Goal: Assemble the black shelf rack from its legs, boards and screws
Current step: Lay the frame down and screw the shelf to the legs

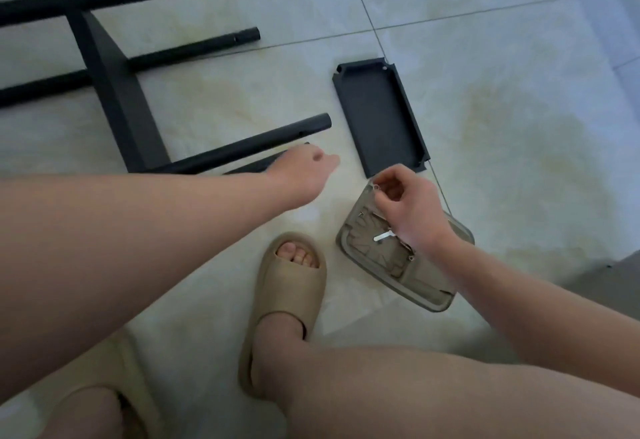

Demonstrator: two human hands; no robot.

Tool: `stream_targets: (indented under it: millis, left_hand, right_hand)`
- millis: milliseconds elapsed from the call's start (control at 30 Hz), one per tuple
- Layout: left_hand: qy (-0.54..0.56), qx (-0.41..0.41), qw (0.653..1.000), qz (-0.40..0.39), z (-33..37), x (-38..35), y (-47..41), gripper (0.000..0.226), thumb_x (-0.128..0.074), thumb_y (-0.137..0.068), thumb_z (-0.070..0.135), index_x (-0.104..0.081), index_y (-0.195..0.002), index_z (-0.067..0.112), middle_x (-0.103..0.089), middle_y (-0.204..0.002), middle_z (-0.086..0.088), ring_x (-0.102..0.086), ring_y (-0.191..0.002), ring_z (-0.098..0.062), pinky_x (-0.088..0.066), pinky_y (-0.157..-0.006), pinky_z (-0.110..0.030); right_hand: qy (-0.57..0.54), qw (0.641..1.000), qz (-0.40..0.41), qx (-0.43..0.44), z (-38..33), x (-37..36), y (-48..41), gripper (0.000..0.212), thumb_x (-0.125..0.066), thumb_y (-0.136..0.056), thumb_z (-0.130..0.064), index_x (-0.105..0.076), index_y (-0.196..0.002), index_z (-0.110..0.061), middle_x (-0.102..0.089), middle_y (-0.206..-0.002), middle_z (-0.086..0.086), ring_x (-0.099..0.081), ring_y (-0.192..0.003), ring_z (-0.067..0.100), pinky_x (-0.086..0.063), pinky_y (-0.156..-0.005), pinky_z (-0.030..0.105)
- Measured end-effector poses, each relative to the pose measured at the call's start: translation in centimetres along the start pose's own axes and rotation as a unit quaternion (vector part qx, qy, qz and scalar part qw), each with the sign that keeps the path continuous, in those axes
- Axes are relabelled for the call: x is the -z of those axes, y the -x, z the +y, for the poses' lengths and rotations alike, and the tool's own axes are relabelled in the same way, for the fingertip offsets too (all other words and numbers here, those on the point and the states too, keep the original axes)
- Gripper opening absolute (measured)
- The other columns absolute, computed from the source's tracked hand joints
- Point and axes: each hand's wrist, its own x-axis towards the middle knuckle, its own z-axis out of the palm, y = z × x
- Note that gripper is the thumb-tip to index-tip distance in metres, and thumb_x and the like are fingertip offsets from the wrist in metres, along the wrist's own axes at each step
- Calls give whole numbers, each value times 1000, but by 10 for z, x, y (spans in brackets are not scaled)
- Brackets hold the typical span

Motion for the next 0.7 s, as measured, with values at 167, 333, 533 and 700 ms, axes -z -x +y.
stream_targets:
  millis: [167,333,533,700]
  left_hand:
    - [220,161,959,-74,26,72,15,58,-34,-103,55,-65,-105,6,-73,-105,-13,-71,-97,-26,-57,-81,-37]
    - [326,140,928,-117,23,137,47,67,-26,-105,57,-62,-104,-1,-75,-85,-17,-75,-81,-29,-60,-72,-36]
    - [409,138,891,-139,-17,187,86,68,-26,-105,56,-62,-101,-1,-72,-77,-17,-75,-76,-29,-62,-64,-32]
    - [436,157,882,-87,-57,217,94,40,-37,-105,26,-67,-103,0,-75,-86,-15,-76,-76,-24,-60,-58,-27]
  right_hand:
    - [-101,990,-25,90,-97,-1,-8,15,-74,-90,-13,-68,-86,-26,-71,-77,-4,-69,-76,19,-57,-73,26]
    - [-57,979,-65,183,-174,-21,-10,27,-75,-88,-11,-66,-84,-35,-68,-71,-17,-62,-67,0,-47,-65,11]
    - [-15,953,-133,271,-238,-48,3,22,-74,-88,-8,-72,-102,-25,-72,-85,-9,-68,-78,10,-56,-78,26]
    - [0,950,-138,279,-255,-68,2,11,-69,-94,-18,-71,-104,-22,-70,-83,-12,-65,-79,6,-50,-75,13]
